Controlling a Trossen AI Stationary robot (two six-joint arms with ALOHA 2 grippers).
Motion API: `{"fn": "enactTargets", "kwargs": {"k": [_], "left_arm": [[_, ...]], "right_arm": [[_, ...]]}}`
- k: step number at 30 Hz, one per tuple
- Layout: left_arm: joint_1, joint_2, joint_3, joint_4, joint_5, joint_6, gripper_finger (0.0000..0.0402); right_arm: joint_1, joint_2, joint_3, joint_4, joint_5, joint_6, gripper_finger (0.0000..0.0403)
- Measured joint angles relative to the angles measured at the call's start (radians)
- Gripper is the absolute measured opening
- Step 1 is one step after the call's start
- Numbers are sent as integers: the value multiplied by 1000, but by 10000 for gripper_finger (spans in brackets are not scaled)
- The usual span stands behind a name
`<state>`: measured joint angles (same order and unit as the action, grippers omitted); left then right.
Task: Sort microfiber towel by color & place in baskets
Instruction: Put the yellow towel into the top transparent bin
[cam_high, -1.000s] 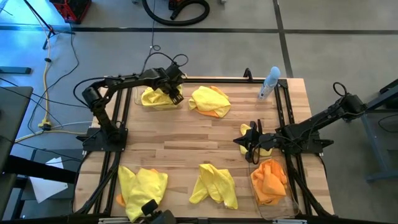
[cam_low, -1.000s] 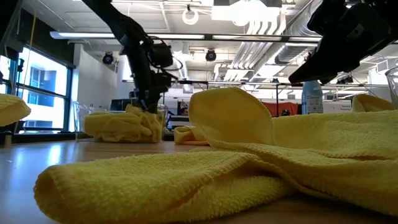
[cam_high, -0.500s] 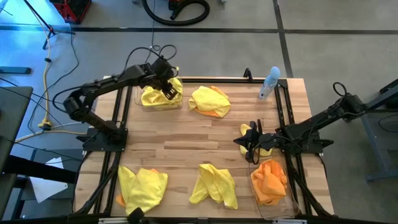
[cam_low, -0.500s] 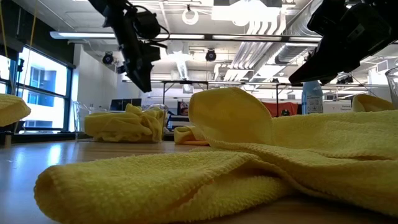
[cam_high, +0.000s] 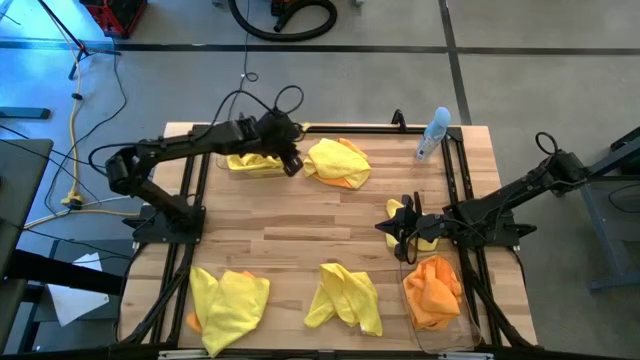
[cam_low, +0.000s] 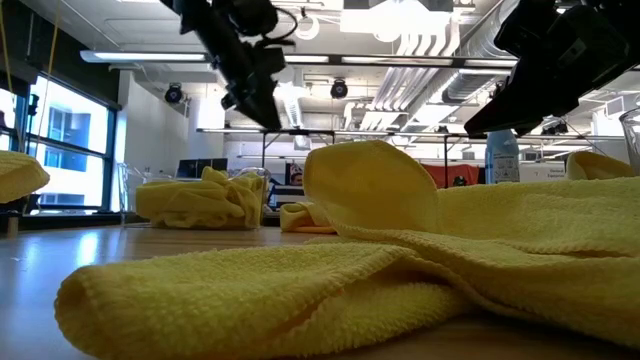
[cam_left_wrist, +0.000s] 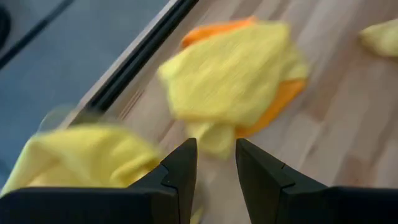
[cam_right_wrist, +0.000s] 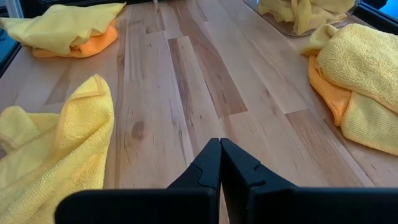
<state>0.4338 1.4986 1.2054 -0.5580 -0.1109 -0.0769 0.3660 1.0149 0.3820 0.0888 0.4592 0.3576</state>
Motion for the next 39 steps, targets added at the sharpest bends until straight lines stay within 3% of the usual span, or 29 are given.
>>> {"fn": "enactTargets", "kwargs": {"k": [14,19,30,39], "left_arm": [[-282,0,1,16,-7,-24,102],[-412,0,1,-27,-64,-104,101],[-681,0,1,-361,-105,-602,101],[-914,0,1,-431,-26,-1106,101]], "right_arm": [[0,0,0,-2,0,0,0],[0,0,0,-2,0,6,0],[0,0,0,-2,-4,7,0],[0,0,0,-2,-4,8,0]]}}
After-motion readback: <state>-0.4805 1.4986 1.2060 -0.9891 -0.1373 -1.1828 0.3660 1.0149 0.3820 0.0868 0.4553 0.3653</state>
